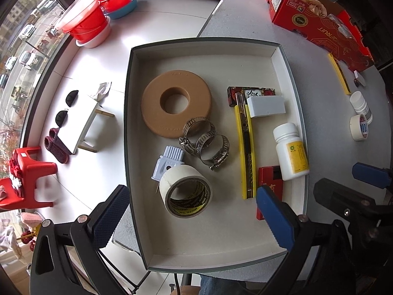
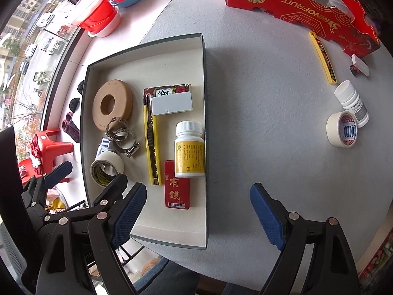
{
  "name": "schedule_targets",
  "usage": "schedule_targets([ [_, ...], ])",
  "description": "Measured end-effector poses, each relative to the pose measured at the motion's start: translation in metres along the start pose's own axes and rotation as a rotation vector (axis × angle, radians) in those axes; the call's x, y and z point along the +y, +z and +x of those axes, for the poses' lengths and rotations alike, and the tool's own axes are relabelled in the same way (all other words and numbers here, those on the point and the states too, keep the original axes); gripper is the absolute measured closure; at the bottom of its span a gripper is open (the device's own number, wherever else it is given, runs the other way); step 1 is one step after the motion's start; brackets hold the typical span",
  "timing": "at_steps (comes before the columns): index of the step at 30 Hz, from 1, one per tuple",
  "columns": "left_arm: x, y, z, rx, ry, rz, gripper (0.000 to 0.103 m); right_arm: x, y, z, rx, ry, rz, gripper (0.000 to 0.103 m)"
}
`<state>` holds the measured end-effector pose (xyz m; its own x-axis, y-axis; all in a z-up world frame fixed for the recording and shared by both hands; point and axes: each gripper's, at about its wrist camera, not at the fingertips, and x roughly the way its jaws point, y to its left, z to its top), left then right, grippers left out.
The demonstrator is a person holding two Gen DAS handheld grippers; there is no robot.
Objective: Organize rigid objects
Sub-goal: 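Withdraw both tools from the tray toward the tape roll and large pill bottle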
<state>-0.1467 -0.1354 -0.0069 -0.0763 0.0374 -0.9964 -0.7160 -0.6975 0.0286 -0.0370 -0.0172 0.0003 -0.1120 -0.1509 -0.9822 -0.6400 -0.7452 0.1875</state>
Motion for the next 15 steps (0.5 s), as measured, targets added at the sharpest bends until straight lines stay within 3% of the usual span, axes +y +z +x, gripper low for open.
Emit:
schedule_targets([
  [15, -0.017, -0.006, -0.031, -0.049, 0.049, 0.029, 0.0, 0.01, -0.008, -0.04, -0.127, -0.019, -0.114, 0.016],
])
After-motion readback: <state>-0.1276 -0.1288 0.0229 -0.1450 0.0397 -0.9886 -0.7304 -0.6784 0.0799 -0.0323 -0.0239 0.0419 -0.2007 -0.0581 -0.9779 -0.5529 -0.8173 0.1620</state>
